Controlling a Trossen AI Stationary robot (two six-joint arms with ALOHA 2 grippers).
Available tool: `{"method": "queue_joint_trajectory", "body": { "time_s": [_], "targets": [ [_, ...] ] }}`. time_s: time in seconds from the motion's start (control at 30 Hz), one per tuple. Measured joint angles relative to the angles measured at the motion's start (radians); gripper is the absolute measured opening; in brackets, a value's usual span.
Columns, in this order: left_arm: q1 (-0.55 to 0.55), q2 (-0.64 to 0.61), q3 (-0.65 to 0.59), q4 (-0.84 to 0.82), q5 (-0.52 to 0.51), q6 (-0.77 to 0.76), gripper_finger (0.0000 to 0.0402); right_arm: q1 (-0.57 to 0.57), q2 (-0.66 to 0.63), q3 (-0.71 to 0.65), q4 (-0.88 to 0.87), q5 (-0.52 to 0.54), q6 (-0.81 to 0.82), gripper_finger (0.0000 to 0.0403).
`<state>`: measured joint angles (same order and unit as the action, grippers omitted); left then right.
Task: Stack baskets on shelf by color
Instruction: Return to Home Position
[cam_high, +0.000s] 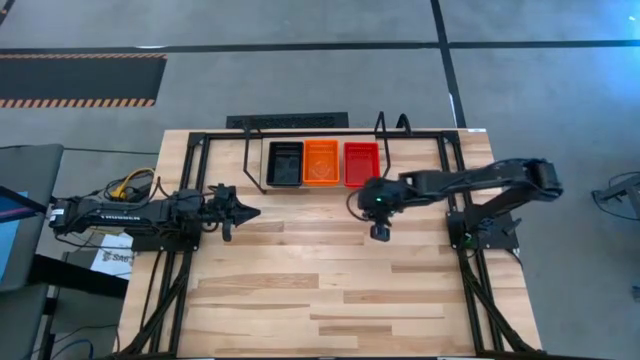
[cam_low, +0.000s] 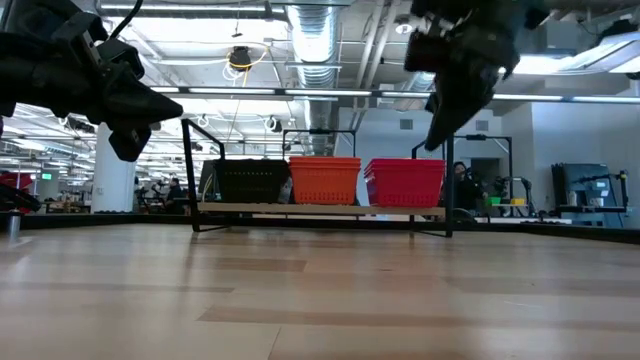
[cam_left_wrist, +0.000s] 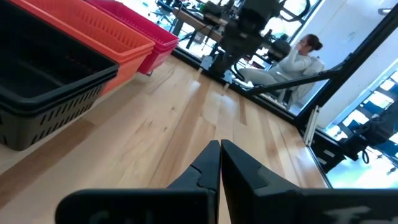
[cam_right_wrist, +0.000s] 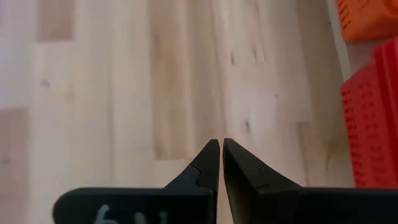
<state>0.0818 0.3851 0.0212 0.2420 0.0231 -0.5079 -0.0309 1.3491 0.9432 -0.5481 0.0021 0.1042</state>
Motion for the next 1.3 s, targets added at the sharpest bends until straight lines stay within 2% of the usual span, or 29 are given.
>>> {"method": "queue_joint_trajectory", "body": {
  "time_s": [0.23, 0.47, 0.9, 1.3],
  "targets": [
    [0.000, 0.000, 0.000, 0.000, 0.001, 0.000, 0.0000, -0.062, 0.144, 0.057, -0.027, 0.000, -0.151, 0.0043],
    [0.000, 0.000, 0.000, -0.007, 0.020, -0.008, 0.0000, -0.128, 0.225, 0.091, -0.031, 0.000, -0.282, 0.0043],
    [0.000, 0.000, 0.000, -0.008, 0.043, -0.016, 0.0000, -0.238, 0.238, 0.093, -0.019, 0.000, -0.365, 0.0043],
    [0.000, 0.000, 0.000, -0.008, 0.043, -0.016, 0.0000, -0.253, 0.238, 0.093, 0.054, 0.001, -0.410, 0.0043]
  ]
}}
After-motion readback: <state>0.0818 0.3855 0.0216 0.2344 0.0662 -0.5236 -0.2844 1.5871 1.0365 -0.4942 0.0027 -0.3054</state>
